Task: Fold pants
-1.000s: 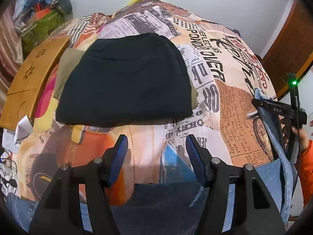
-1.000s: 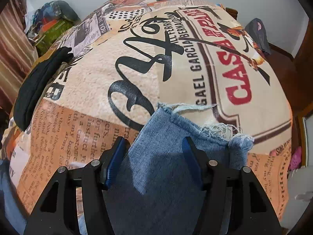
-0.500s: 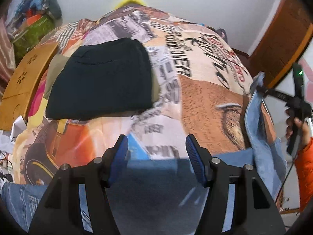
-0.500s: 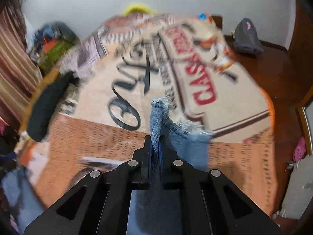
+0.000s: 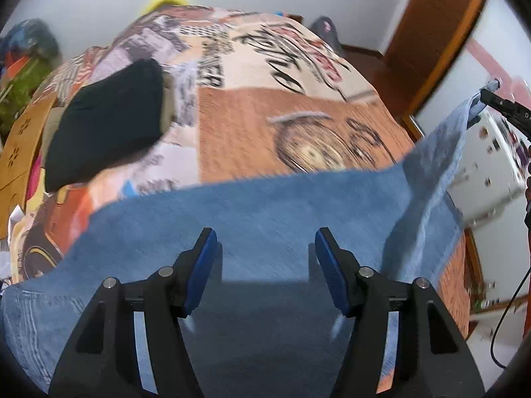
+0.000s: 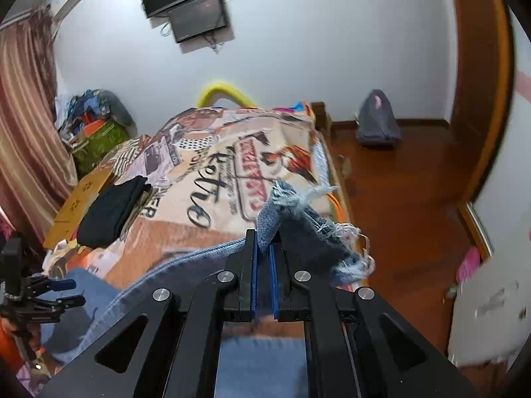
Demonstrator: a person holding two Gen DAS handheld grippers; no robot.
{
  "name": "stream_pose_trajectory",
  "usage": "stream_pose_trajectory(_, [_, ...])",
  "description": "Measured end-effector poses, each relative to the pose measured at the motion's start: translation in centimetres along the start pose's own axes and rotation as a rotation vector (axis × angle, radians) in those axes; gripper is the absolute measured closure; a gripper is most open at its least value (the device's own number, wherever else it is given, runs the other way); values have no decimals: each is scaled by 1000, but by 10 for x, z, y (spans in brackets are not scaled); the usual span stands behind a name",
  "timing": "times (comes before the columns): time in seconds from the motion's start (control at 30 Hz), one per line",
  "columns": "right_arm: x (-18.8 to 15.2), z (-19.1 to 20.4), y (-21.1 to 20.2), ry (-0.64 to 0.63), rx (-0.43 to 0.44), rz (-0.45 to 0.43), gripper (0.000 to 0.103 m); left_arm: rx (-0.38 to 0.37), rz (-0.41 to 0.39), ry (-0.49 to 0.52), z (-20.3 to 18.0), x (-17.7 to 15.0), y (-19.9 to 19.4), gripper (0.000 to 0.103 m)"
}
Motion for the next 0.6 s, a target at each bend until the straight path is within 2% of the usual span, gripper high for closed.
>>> stream_pose_trajectory(0.1, [-41,-13,-8,41,-25,51,97,-9,22,41,-16,-16,3,42])
stream_pose_trajectory(0.23, [-92,-27,-19,102,-51,86,96,-41,63,32,-26,-30,9,41])
stream_pose_trajectory(0.33, [-129,-36,-18,146,-66,128,95,11,35,61,-34,-36,9,41])
stream_pose_trajectory(0.53, [-180,-49,-7,235,-38,210,90,42,13,91,-40,-45,9,36])
stream_pose_trajectory(0.6, [-192,-49,-9,228,-64,238,87,46,7,96,-40,-47,8,35])
Point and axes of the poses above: each gripper's, at about its wrist camera, not at the fingertips, and y roughly the way its jaws point, z to its left, x to its top, the point moved 3 cm from there along y, roughly the way its jaws point, and after that the axes turned 11 degrees about -y, right-handed, at the moved point
